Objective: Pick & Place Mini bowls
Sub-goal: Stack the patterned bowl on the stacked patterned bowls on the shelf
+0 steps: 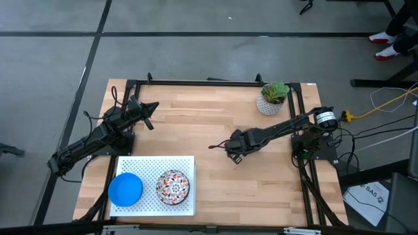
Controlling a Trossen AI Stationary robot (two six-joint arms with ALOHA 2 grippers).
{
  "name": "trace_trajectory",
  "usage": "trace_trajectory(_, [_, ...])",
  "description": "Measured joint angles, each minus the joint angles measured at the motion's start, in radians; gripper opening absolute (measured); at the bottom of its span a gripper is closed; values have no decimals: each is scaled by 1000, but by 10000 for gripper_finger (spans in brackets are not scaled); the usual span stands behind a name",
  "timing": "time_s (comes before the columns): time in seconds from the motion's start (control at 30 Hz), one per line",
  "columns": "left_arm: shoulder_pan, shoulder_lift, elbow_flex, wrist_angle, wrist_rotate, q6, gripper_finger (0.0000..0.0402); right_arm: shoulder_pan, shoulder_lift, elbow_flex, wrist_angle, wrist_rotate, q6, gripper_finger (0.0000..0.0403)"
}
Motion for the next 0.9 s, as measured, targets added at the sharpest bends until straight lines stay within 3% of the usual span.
trace_trajectory(0.1, [0,0,0,0,0,0,4,1,-5,5,-21,5,-4,15])
trace_trajectory(0.27, [0,0,0,0,0,0,4,-1,0,57,-48,-27,-4,31])
trace_trajectory(0.4, [0,0,0,-3,0,0,4,1,0,113,-57,-29,-40,13])
trace_trajectory(0.9, [0,0,0,0,0,0,4,-28,0,372,-126,46,-193,13])
